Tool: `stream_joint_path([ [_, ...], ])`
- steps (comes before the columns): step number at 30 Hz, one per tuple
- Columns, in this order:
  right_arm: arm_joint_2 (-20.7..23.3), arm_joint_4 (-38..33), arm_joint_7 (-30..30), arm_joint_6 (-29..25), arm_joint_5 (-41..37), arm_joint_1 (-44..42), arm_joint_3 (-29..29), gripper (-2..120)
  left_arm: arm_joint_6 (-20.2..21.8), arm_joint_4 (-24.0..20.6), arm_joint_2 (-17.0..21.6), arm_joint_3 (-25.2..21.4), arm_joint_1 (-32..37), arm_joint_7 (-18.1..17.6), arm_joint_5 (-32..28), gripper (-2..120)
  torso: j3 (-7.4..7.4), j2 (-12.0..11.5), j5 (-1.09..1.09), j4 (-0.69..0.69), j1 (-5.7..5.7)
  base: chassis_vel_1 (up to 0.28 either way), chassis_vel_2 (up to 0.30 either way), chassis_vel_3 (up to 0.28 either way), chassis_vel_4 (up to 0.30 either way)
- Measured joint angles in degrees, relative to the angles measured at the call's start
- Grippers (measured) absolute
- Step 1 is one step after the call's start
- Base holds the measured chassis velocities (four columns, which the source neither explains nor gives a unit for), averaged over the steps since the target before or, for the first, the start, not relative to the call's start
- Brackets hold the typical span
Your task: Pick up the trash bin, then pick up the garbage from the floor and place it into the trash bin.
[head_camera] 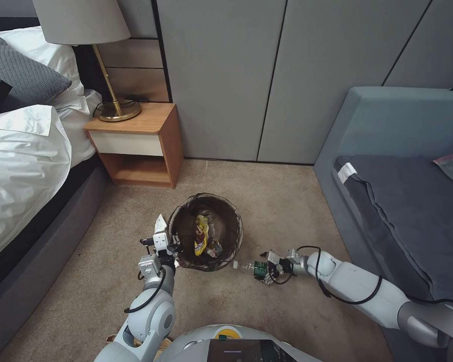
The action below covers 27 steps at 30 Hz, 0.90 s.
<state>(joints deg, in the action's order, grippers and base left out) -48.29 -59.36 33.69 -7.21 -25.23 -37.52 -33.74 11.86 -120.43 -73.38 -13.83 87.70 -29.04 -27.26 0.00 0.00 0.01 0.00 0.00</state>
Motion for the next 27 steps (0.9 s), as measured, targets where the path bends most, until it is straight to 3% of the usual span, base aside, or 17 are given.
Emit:
stream_joint_path([
  [3,-0.1,0.1,0.0,-0.1,0.2,0.0,0.0,99,-0.1,0.0,0.0,0.0,0.0,0.0,0.0,2,0.00,0.0,0.00,0.00,0.00,0.000,0.000,0.000,0.000],
  [10,-0.3,0.3,0.1,-0.4,0.6,0.0,0.0,77,-0.1,0.1,-0.1,0.0,0.0,0.0,0.0,2,0.00,0.0,-0.02,0.00,0.00,0.000,0.000,0.000,0.000],
  [20,-0.3,0.0,1.3,-0.3,1.2,-0.6,0.2,37,-0.1,0.2,-0.3,-0.1,-0.2,-0.1,0.0,2,0.00,0.0,-0.02,0.00,0.00,0.000,0.000,0.000,0.000],
  [27,-0.2,0.0,1.6,-0.6,1.4,-0.8,0.6,29,-0.2,0.2,-0.3,-0.1,-0.2,-0.2,0.0,2,0.00,0.0,0.00,0.00,0.00,0.000,0.000,0.000,0.000],
])
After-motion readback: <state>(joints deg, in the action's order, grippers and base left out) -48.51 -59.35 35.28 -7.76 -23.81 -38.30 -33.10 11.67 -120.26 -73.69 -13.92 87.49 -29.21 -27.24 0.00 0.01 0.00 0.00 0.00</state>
